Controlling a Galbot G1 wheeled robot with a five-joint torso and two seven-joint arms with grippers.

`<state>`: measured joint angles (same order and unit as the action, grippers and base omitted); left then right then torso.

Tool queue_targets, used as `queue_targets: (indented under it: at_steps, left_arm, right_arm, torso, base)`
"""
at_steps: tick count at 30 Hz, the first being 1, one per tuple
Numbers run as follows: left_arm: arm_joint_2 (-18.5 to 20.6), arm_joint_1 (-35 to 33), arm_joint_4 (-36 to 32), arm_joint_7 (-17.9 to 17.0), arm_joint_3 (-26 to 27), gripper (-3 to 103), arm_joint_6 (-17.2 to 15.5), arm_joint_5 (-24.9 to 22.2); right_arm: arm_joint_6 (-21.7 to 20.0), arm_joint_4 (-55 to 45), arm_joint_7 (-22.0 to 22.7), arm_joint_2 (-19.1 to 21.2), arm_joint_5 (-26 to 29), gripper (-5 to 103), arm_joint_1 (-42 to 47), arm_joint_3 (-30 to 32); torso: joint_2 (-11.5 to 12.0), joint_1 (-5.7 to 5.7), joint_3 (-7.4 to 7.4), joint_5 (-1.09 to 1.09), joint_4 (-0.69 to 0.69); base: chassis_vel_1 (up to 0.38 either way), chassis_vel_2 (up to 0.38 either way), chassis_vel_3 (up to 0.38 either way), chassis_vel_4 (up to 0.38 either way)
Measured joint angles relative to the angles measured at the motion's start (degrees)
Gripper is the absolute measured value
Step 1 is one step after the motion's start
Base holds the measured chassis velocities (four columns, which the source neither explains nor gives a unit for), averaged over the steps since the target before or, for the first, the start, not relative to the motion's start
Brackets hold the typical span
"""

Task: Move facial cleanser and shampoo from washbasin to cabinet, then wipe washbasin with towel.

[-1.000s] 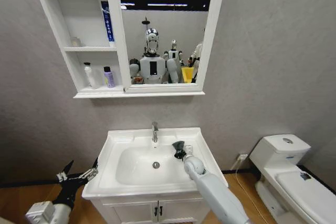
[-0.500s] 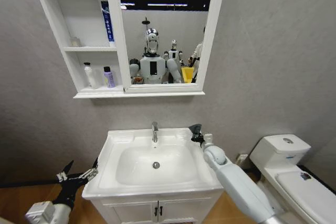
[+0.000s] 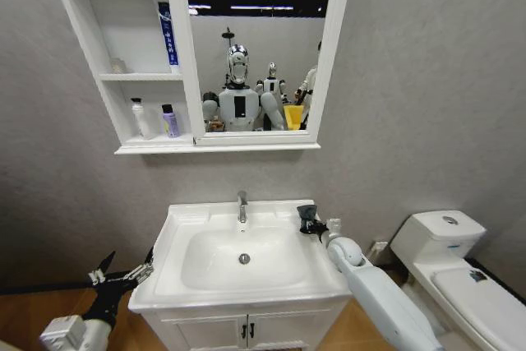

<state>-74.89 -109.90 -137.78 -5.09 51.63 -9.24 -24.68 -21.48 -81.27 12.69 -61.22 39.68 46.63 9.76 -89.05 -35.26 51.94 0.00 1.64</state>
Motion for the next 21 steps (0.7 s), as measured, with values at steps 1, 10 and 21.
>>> queue_targets:
  at_steps: [1,10,21]
  left_arm:
    - [0.0,0.0,0.0,0.0,0.0,100,0.0,0.0]
    - [0.0,0.0,0.0,0.0,0.0,100,0.0,0.0]
    - [0.0,0.0,0.0,0.0,0.0,100,0.0,0.0]
  right_arm:
    - [0.8,0.83,-0.67,-0.4,-0.39,46,-0.57,-0.05]
    - [1.05,2.15,-0.09,-1.87,-0.49,73,-1.72,-1.13]
    - [0.77,1.0,2.36,-0.75,-1.4,100,-1.93,-2.08]
  torso:
    - [0.0,0.0,0.0,0.0,0.0]
    - [0.0,0.0,0.0,-0.01,0.0]
    - [0.0,0.0,0.0,0.0,0.0]
  base:
    - [0.0,0.0,0.0,0.0]
    - [0.0,0.0,0.0,0.0]
    - [0.0,0.0,0.0,0.0]
